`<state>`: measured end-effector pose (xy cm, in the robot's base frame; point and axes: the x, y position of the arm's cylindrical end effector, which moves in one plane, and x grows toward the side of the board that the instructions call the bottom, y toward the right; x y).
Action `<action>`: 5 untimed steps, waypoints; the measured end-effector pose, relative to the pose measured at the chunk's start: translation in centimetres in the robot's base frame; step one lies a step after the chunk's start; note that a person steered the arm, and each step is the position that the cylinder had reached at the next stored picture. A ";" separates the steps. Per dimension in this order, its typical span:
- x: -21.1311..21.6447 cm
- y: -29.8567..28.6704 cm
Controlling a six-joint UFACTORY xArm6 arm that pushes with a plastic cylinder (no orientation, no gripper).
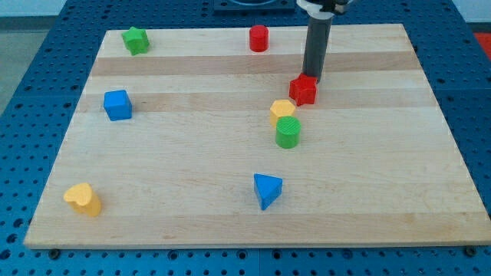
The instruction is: Push the red star above the hexagon
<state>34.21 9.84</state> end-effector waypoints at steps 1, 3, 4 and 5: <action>0.3 1.9; 2.6 4.4; 3.5 2.1; 3.5 -0.4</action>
<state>37.69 9.47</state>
